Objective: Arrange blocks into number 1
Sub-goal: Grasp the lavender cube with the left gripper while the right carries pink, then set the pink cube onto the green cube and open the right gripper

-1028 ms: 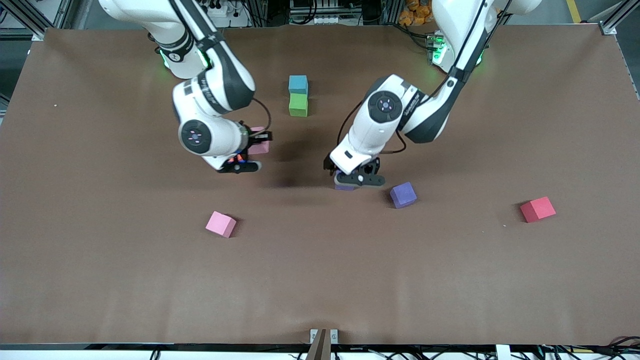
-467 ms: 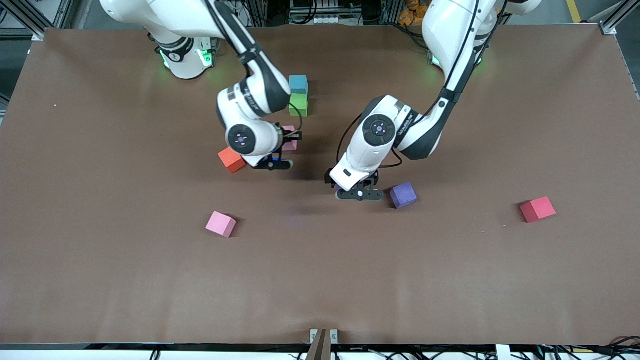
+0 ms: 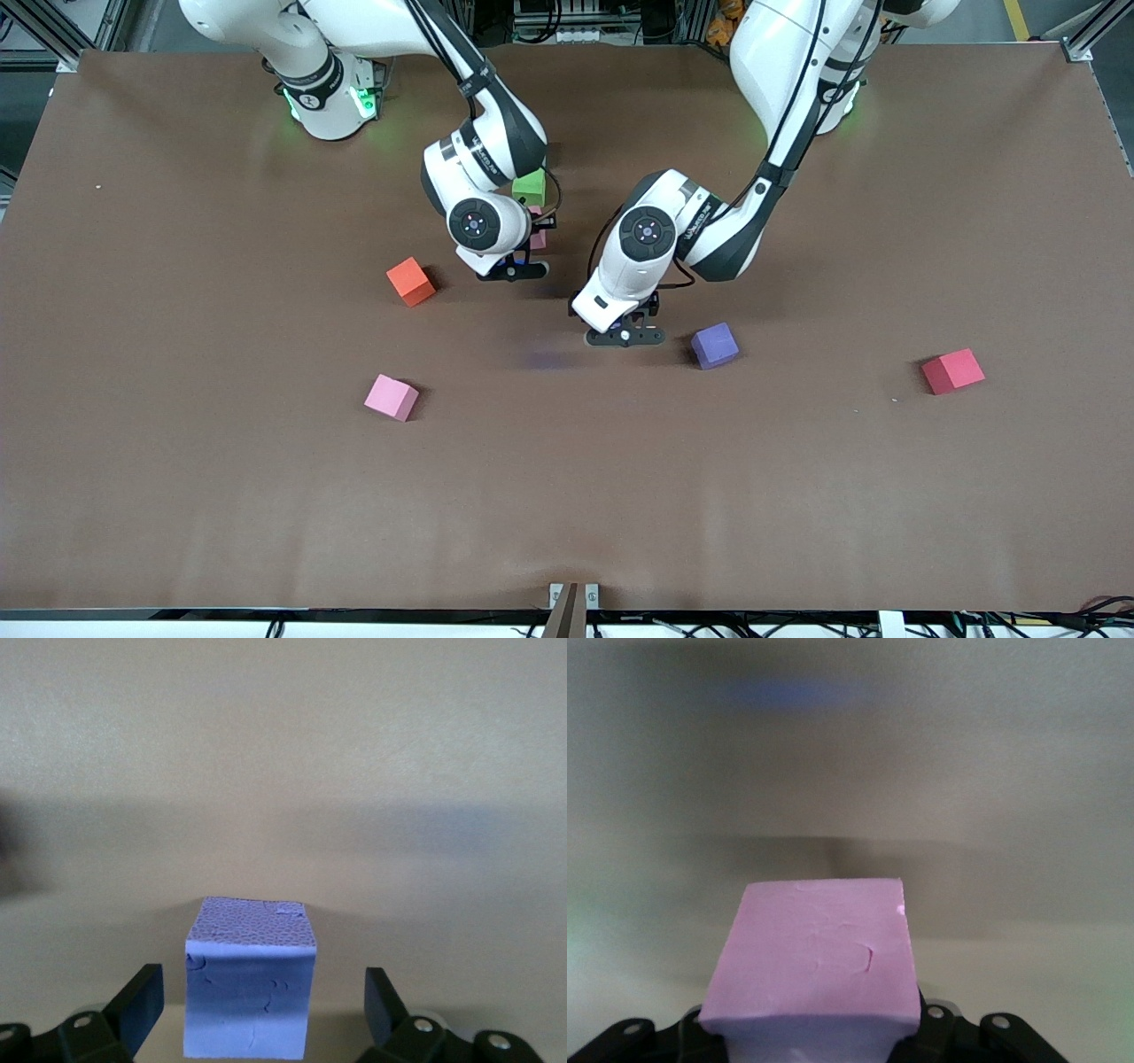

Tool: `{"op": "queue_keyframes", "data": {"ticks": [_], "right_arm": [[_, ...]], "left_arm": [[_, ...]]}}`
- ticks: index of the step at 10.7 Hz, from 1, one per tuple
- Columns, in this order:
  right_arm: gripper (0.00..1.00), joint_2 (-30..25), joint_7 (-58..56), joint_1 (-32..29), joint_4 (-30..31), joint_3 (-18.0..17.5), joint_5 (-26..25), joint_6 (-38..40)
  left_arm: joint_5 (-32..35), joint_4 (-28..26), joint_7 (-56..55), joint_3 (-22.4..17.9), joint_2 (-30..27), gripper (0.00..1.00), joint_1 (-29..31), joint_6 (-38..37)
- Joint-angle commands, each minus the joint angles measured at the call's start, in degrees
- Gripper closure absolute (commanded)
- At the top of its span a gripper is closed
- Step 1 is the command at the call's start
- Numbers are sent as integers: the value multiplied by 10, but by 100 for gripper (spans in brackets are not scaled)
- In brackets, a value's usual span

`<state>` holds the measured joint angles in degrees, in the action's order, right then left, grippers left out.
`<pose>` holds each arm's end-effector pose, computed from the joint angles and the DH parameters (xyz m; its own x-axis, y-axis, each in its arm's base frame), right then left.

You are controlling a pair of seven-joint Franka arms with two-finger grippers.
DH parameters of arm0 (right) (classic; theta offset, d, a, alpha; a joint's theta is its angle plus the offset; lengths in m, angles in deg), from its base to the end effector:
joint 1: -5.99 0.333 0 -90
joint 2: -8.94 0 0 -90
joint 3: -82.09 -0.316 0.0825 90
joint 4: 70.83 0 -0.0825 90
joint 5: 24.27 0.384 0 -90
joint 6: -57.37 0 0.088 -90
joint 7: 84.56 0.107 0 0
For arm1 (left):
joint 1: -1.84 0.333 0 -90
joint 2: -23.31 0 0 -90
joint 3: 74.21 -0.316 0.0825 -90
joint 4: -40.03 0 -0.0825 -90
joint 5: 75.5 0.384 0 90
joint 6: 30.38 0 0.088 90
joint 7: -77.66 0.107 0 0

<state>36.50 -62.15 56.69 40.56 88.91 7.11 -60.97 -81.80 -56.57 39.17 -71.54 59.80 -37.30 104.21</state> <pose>0.4013 0.4256 0.2138 0.8836 0.0570 -0.4648 -0.0035 -0.9917 -0.1282 0.5095 -0.4532 0.2318 0.9984 0.0253 -0.0502 0.0301 -0.9948 0.0976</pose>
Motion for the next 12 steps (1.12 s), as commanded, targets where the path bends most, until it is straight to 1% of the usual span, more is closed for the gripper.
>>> {"op": "queue_keyframes", "data": {"ticks": [1,3,5,6,7,8,9,10,12], "right_arm": [[40,-30,5,4,52,-15,11,-39],[40,-37,5,4,79,-22,11,-55],[40,-42,5,8,93,-26,11,-56],[40,-44,5,11,97,-26,11,-55],[41,-44,5,18,100,-26,11,-56],[41,-44,5,19,101,-26,11,-55],[41,-44,5,26,101,-27,11,-54],[41,-44,5,31,102,-27,12,-54],[41,-41,5,38,101,-28,12,-55]], "left_arm": [[4,10,-10,-7,15,0,-7,-9],[4,9,-11,-6,21,0,-8,-9],[4,9,-11,-7,26,0,-12,-9],[4,9,-12,-7,26,4,-15,-9],[10,8,-10,-6,26,32,-15,-9],[11,8,-10,-7,26,71,-17,-9],[11,8,-9,-7,24,98,-17,-9],[11,8,-11,-8,19,100,-18,-14],[12,9,-12,-12,-13,100,-17,-65]]}}
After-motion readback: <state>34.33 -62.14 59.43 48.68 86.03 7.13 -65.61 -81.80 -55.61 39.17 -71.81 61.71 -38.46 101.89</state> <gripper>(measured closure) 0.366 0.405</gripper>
